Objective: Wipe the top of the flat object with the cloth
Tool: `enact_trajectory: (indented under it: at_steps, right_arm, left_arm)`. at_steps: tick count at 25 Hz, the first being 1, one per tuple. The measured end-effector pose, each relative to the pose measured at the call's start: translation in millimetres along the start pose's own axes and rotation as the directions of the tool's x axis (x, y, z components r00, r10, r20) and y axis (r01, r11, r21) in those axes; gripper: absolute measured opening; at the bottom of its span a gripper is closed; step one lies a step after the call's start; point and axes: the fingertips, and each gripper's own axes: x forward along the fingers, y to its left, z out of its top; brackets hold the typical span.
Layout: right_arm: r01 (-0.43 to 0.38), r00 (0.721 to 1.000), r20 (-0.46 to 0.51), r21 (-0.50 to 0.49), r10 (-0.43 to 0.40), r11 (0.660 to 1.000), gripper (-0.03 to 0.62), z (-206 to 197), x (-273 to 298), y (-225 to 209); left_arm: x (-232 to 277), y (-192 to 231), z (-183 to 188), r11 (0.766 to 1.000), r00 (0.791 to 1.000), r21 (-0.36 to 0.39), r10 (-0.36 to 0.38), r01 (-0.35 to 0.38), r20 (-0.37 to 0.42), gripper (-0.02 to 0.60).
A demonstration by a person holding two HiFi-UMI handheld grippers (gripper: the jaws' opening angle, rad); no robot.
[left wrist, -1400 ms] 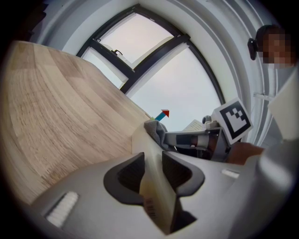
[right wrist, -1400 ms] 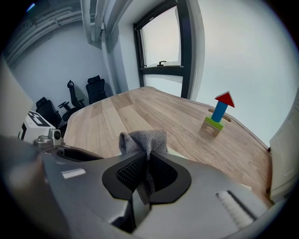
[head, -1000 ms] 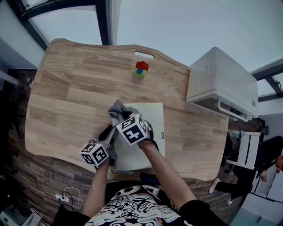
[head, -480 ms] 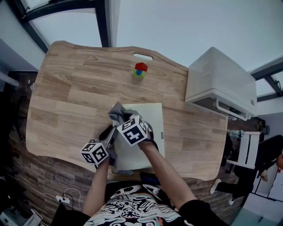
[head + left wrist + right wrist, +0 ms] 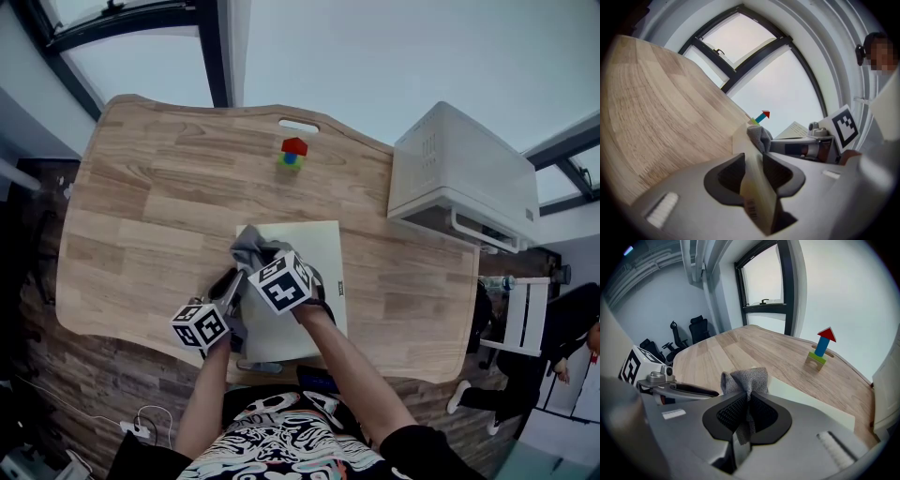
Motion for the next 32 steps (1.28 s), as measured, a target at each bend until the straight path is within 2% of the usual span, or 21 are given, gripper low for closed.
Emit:
enact_trajectory:
  at_steps: [32]
  right_arm:
    - [-0.015, 1.0, -0.01, 0.044, 0.015, 0.999, 0.02, -21, -12, 9]
  left_arm:
    - [1, 1, 0, 1.0, 1.0, -0.005, -0.005, 0.005, -0.003, 0.178]
